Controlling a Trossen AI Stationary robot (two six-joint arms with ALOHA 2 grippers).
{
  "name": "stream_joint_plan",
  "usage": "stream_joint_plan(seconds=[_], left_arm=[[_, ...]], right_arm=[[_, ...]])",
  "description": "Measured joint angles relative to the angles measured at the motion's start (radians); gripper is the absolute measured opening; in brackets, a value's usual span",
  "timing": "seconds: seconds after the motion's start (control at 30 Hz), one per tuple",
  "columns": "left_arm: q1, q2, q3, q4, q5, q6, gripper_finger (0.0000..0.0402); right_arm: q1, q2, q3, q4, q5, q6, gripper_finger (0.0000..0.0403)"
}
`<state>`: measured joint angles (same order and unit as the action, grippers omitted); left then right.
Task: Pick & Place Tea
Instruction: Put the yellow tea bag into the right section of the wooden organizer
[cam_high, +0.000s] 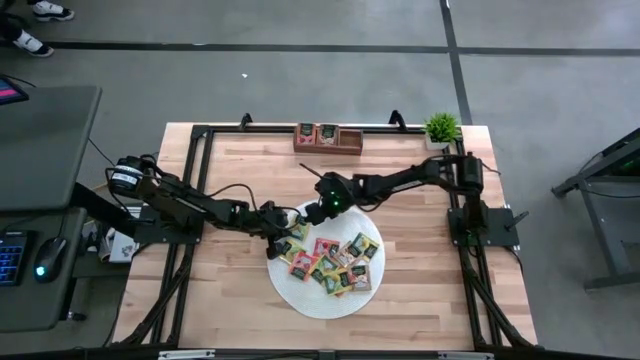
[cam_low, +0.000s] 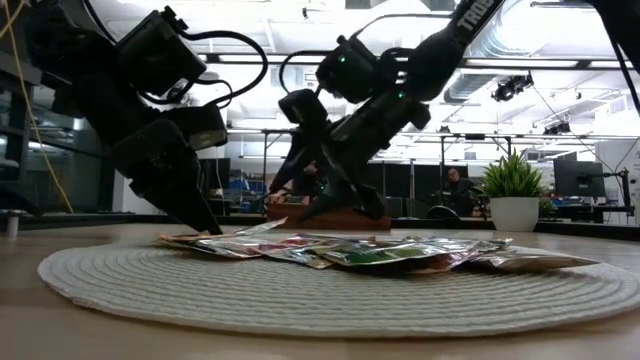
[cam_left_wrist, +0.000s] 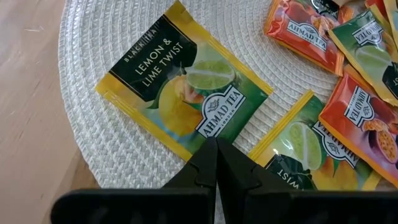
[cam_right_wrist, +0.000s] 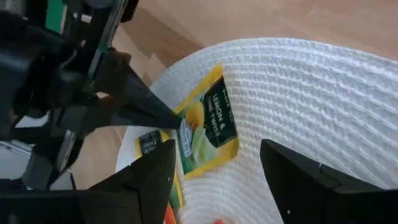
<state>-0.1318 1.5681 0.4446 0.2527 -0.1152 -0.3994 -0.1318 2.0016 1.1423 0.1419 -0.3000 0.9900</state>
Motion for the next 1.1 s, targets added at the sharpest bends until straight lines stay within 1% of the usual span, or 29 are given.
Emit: stream_joint_plan(seconds=[0.13,0.43,0.57,0.97,1.1], left_arm=[[0.0,0.0,0.0,0.001,0.0,0.002,0.0],[0.0,0.0,-0.001,0.003,-0.001,0.002,0.0],[0.0,0.001,-0.002,0.015,-0.001,0.006,0.0],[0.0,0.003,-0.003,0.037,-0.004,0.009,0.0],[0.0,0.003,-0.002,0.037,-0.006,0.009,0.0]], right_arm=[[0.002,0.013,0.0,-0.002,-0.006,0.001,0.0224],[0.009,0.015,0.0,0.014,-0.006,-0.004,0.0191],[0.016,0.015,0.0,0.014,0.011,-0.012,0.0182],[0.021,0.015,0.0,-0.004,0.041,-0.024,0.0175],[0.027,0.015,0.0,-0.005,0.048,-0.024,0.0167]])
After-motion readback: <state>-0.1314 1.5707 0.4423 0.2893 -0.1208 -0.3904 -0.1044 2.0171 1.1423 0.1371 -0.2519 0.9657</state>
